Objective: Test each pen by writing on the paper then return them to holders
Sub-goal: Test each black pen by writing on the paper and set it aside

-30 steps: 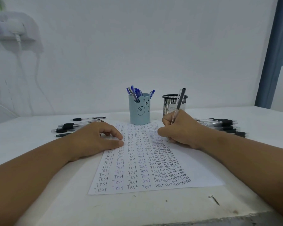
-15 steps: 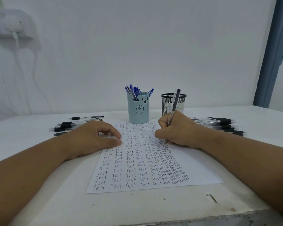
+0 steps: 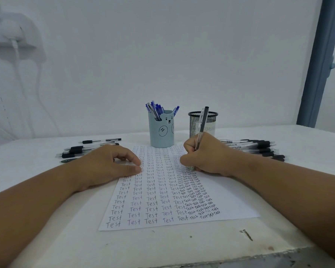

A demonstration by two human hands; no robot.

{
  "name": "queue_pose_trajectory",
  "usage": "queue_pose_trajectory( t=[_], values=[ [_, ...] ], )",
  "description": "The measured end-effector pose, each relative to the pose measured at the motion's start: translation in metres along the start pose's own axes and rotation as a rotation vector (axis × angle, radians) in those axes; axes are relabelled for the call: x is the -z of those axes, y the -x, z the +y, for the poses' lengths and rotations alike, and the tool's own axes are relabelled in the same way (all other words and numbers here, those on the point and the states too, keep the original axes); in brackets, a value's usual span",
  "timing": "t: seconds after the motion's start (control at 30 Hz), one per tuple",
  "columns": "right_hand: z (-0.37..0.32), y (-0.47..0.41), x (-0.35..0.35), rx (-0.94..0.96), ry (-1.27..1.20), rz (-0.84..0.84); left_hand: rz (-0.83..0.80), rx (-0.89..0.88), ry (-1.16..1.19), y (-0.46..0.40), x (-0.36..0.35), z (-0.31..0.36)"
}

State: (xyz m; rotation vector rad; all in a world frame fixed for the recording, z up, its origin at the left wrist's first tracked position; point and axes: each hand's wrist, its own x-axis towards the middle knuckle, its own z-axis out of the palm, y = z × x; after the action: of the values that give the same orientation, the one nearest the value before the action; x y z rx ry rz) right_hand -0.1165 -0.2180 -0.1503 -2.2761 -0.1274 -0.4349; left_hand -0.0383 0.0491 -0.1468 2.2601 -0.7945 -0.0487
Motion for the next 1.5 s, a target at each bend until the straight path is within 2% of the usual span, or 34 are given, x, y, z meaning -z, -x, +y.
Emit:
queue_pose_trajectory(
  t=[0.87,1.5],
  values=[
    [0.0071,-0.0037,0.0015,0.024,-0.049,-0.037,0.002,-0.008,0.038,-0.0011,-0.0005,-0.0004],
    [0.0089,-0.0055,0.0005,0.031,0.016,-0.041,0.005,-0.008,0.02,0.0004,-0.0003,0.0008]
  ],
)
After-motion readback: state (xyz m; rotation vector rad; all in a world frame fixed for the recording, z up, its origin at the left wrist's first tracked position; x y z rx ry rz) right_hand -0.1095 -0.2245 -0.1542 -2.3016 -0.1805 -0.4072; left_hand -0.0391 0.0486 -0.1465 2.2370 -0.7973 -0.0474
